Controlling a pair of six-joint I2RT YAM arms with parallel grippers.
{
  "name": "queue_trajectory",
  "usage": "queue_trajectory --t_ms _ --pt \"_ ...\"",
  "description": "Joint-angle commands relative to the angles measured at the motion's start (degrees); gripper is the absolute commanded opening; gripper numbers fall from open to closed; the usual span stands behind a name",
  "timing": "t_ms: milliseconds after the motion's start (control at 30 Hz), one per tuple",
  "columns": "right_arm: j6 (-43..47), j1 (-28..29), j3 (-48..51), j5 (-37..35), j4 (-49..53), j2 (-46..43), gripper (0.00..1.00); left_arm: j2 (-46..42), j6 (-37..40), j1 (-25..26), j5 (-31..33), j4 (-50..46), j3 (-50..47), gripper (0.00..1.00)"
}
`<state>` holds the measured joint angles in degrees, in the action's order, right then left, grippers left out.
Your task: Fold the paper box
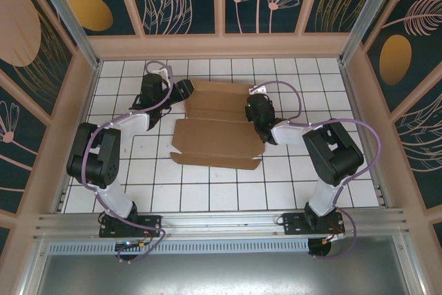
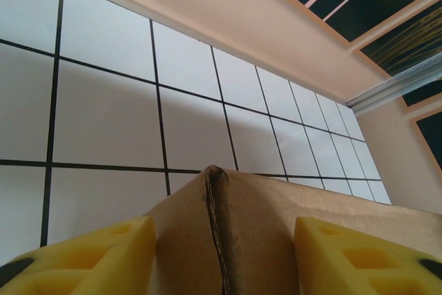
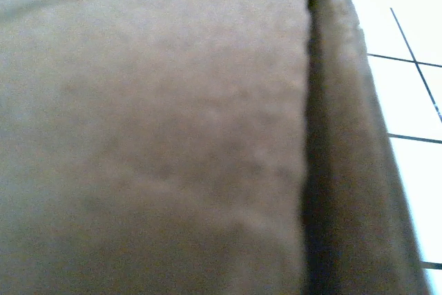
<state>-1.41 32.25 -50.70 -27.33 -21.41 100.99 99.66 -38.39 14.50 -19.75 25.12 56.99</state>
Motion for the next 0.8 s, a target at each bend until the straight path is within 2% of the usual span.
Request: queue_trajectory --t_ms 0,100,200,333,433,567,633,767 --pt "1.5 -0.1 1.7 1.0 1.2 -1.6 0.07 0.3 -0.3 -0.3 -1.0 1.7 -2.3 0.49" --pt "1.8 -0.1 1.8 2.6 1.0 -3.0 0.19 -0.8 -0.2 -0.3 -0.1 2.4 -5.4 0.43" --pt "3.3 0.0 2.3 5.7 0.5 -5.4 0.46 -1.1 0.0 -0.3 0.7 2.7 -7.5 0.4" --pt "4.8 -0.1 4.7 9.9 0.0 -10.9 0.67 -1.1 -0.6 -0.3 0.9 3.1 -8.5 0.39" --pt "3.2 -0.6 7.3 15.9 0.0 -17.4 0.71 -2.7 -0.6 -0.3 1.5 3.1 -8.6 0.39" --pt "-5.2 -8.5 7.7 33.2 0.5 -23.8 0.72 -1.9 -0.7 -0.3 1.3 2.8 -7.6 0.4" --pt "-10.4 -12.0 5.7 40.1 1.8 -23.3 0.71 -1.8 -1.1 -0.3 1.0 3.0 -7.4 0.4" --pt "-13.7 -13.4 -2.0 43.2 9.0 -18.1 0.67 -1.8 -1.3 -0.3 0.6 2.8 -6.7 0.43"
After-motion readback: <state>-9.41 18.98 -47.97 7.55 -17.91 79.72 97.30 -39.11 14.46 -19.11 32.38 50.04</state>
